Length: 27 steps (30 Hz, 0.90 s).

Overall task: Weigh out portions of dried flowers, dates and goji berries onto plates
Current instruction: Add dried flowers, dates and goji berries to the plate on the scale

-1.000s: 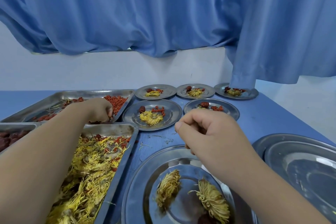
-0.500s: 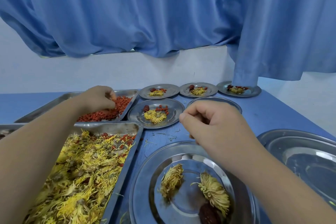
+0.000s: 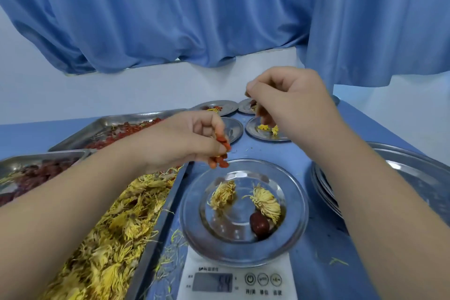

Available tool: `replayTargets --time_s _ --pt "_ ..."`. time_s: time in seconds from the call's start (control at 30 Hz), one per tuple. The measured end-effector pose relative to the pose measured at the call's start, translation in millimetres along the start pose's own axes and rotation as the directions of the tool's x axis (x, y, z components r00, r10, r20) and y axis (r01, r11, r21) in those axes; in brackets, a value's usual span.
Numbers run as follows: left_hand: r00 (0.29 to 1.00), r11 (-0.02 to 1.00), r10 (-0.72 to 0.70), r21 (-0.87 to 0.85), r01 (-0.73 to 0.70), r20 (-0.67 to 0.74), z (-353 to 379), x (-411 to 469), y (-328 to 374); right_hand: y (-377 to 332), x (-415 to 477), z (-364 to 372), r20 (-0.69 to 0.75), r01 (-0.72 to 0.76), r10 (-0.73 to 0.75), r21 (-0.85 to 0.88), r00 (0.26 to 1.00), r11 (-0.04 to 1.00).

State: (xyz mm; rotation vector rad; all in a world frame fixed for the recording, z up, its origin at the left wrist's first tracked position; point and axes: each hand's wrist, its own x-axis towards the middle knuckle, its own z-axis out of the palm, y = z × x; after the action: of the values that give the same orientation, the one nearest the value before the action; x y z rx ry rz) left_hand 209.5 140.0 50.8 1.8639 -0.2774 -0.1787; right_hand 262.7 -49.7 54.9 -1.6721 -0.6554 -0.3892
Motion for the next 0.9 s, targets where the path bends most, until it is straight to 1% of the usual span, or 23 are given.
replayTargets --time_s 0.07,0.13,0.17,0.2,0.33,0.43,0.57,0.7,0.77,0.9 --pt "1.000 0.984 -0.007 0.180 0.009 -0.016 23.7 -8.6 -0.3 -3.3 0.1 -1.7 -0.012 -0.007 0.007 0.022 1.000 1.000" --pt "0.998 0.906 0.006 0.424 0.019 -0.057 41.0 -16.5 -0.9 -6.7 -0.5 -2.0 -0.009 -0.008 0.008 0.040 1.000 0.999" --pt "0.997 0.859 0.021 0.512 0.017 -0.069 47.2 -20.3 -0.9 -8.4 -1.0 -2.1 -0.006 -0.003 0.003 0.045 1.000 0.999" --pt "0.996 0.826 0.035 0.564 0.016 -0.079 52.0 -24.1 -1.3 -10.0 -1.4 -1.8 -0.003 0.002 -0.002 0.048 1.000 0.999" --pt "0.986 0.782 0.070 0.622 0.039 -0.151 62.1 -42.3 -5.1 -15.4 -2.7 -0.5 0.024 0.009 -0.010 0.040 1.000 0.999" --pt "0.971 0.771 0.096 0.634 0.065 -0.217 66.9 -55.1 -15.0 -17.3 -3.5 -0.3 0.050 0.012 -0.014 0.034 0.999 0.999" --pt "0.918 0.796 0.142 0.594 0.117 -0.371 74.0 -64.5 -33.6 -16.7 -4.2 -0.8 0.064 0.006 -0.008 0.031 0.998 0.999" --pt "0.861 0.793 0.211 0.597 0.126 -0.463 79.9 -68.4 -46.5 -13.7 -3.8 0.3 0.078 -0.007 0.006 0.018 0.997 1.000" --pt "0.839 0.800 0.249 0.591 0.103 -0.484 82.7 -69.0 -50.4 -11.5 -3.3 1.5 0.088 -0.013 0.013 0.003 0.996 1.000" --pt "0.834 0.722 0.350 0.690 0.050 -0.427 88.2 -68.2 -53.9 -7.1 -3.4 4.7 0.150 -0.033 0.044 -0.076 0.988 0.997"
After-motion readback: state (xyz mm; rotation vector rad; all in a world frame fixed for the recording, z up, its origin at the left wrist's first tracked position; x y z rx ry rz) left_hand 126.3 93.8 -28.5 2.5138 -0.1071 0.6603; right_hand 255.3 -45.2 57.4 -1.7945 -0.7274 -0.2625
